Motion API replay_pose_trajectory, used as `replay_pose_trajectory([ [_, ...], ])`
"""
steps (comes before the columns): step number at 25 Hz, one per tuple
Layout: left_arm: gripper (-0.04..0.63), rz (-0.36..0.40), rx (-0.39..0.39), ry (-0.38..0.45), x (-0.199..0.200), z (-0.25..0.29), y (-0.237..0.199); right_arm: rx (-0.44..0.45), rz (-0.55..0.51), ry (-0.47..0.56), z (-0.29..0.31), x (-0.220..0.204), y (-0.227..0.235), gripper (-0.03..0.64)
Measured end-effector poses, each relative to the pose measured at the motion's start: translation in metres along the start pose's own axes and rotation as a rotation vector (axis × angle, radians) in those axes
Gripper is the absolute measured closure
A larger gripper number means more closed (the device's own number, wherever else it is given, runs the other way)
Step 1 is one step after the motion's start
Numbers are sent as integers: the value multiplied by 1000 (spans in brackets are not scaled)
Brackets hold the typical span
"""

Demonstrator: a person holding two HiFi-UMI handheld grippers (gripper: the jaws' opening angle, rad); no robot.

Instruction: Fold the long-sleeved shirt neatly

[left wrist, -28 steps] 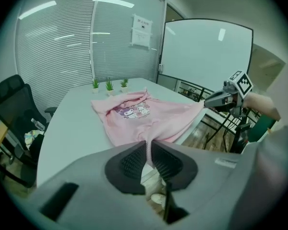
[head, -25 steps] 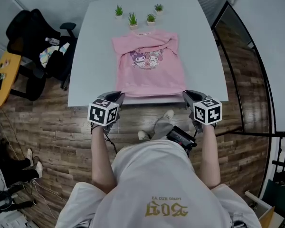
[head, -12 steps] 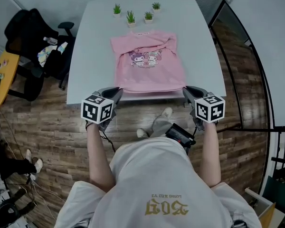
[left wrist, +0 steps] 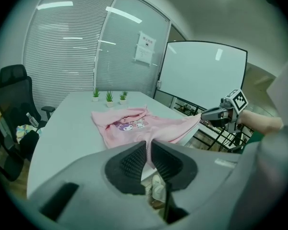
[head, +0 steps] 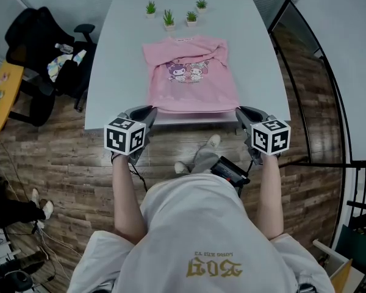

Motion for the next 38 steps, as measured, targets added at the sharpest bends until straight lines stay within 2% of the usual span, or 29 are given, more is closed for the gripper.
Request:
replay_pose_trajectory([
  [8, 558, -3, -14, -20, 0, 7, -10, -28, 14, 6, 9, 8, -1, 580],
  [16, 560, -9, -35, 0, 31, 29, -29, -47, 28, 13, 24, 32, 18, 581],
  [26, 560, -13, -28, 11, 83, 57, -72, -51, 27, 48, 61, 93, 50, 581],
  [38, 561, -69, 40, -14, 141, 102, -142, -7, 4, 45, 137, 169, 93, 581],
])
Point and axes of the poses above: the fingertips, and each gripper's own axes: z forward along the fingers, y to its right, x out of its top, the point moved 3 cm from there along -z, backward along the fingers, and after that the axes turned 7 degrees about -y, right-handed, at the moved point
